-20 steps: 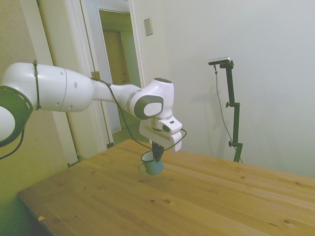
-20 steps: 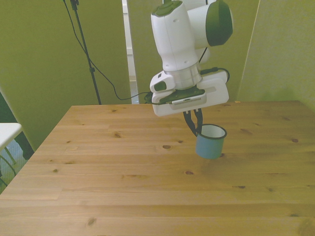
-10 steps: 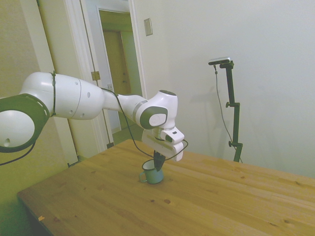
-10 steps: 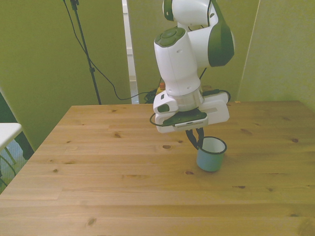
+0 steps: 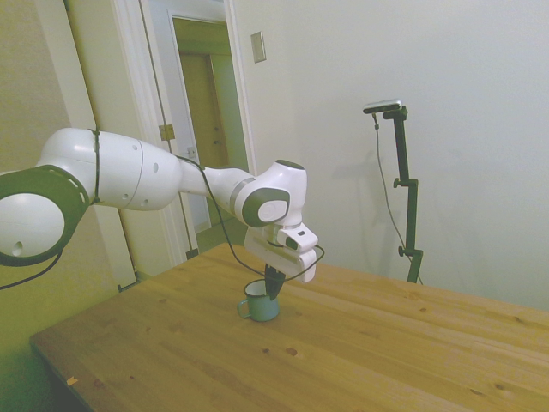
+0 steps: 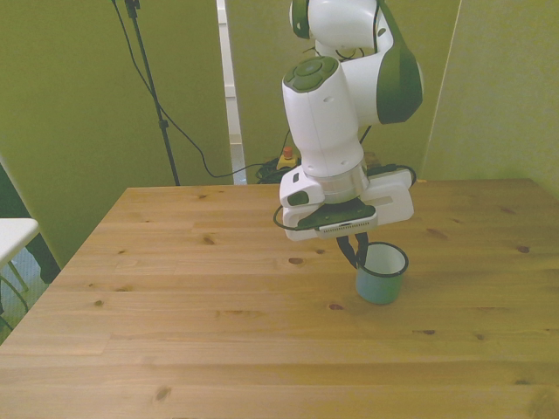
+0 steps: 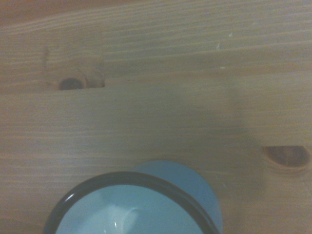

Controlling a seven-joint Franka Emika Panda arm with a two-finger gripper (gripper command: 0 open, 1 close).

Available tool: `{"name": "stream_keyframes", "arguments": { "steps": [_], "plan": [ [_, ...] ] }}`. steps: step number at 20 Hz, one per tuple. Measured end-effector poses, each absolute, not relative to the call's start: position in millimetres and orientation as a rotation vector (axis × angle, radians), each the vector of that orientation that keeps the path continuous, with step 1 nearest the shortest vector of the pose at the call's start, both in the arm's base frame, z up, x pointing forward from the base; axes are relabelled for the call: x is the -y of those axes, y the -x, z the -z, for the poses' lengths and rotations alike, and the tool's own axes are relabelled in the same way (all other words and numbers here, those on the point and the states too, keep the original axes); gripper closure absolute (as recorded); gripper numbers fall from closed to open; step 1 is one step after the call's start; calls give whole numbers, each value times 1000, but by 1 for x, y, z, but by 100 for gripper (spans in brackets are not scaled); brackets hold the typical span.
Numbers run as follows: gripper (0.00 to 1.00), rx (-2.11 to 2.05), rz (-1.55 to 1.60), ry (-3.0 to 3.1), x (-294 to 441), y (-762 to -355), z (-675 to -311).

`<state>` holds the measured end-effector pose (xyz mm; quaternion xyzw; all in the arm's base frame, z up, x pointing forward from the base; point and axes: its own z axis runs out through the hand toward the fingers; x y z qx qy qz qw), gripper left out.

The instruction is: Flip the mug upright

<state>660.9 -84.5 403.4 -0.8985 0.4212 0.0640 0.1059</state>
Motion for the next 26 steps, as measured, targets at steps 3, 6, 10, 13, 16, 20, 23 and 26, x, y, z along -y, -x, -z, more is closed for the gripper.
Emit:
{"name": "stream_keyframes", "arguments": {
  "steps": [3, 6, 10, 13, 16, 20, 23, 26],
  "plan": [
    [0, -1232, -188, 2652, 80, -661, -403],
    [0, -1226, -189, 2657, 75, -660, -400],
    [0, -1233, -165, 2653, 79, -655, -409],
    [0, -1248, -119, 2637, 94, -644, -432],
    [0, -1263, -53, 2618, 117, -619, -466],
    [0, -1310, 83, 2619, 128, -562, -511],
    [0, -1422, 181, 2616, 117, -524, -521],
    [0, -1593, 271, 2588, 101, -501, -519]
  ]
}}
